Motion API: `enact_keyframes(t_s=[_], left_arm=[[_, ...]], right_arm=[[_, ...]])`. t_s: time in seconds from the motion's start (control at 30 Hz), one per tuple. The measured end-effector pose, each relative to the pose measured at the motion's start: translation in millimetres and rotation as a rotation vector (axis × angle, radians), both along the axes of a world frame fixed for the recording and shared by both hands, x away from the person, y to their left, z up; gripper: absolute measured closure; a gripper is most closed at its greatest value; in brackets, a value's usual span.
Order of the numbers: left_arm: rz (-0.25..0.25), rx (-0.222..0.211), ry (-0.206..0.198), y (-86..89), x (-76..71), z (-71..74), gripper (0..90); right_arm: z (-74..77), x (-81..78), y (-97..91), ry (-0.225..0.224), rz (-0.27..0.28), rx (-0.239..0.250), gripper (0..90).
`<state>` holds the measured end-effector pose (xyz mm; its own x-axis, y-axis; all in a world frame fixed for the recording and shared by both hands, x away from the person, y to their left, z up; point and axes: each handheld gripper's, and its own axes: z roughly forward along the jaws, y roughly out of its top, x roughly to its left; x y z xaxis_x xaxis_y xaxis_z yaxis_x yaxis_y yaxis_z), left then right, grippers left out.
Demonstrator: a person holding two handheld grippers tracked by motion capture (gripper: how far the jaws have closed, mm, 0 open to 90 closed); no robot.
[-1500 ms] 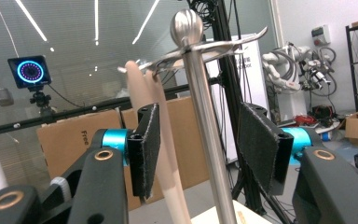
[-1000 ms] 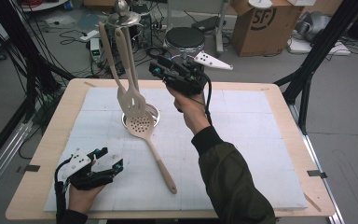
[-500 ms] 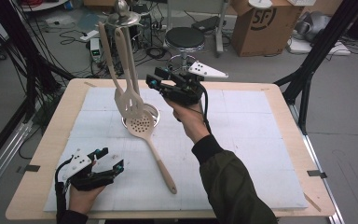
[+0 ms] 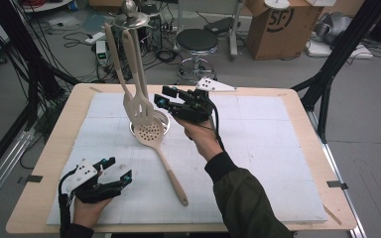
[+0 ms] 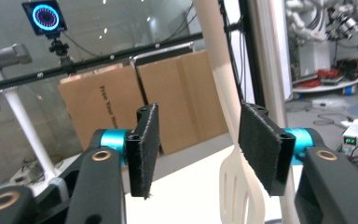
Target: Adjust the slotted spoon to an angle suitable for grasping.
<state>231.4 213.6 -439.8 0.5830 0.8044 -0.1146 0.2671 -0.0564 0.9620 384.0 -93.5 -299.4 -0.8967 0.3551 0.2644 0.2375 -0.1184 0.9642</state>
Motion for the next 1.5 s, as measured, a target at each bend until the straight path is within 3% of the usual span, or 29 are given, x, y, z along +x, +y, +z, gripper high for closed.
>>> enact_keyframes(t_s=[0.3,0.43,0.5,0.6,0.67,0.87,1.33,1.5], left_arm=[[-0.005,0.002,0.003,-1.1,0.2,-0.4,22.9],[-0.004,0.001,0.002,-1.2,0.4,-0.4,22.9],[-0.004,0.0,0.002,-0.9,0.0,-0.3,22.9],[-0.004,0.002,0.002,-0.8,0.0,-0.4,22.9],[-0.005,0.002,0.001,-0.9,0.0,-0.5,22.9],[-0.003,-0.001,-0.004,-1.9,-0.7,-0.1,22.9],[-0.004,0.0,-0.004,-2.0,-0.7,-0.2,22.9],[-0.005,0.001,0.0,-1.8,-0.4,-0.4,22.9]], right_arm=[[-20.4,-3.3,2.8,0.052,0.034,-0.042,43.7],[-31.7,-4.9,10.3,0.103,0.062,-0.109,39.6],[-35.9,-8.6,14.5,0.089,0.053,-0.144,40.1],[-40.1,-13.2,17.9,0.093,0.062,-0.155,41.1],[-43.1,-14.9,18.5,0.089,0.065,-0.162,43.6],[-54.5,-14.5,20.2,0.144,0.083,-0.204,50.7],[-85.8,-10.3,26.5,0.246,0.053,-0.289,73.6],[-97.1,-8.8,32.4,0.276,0.074,-0.32,79.6]])
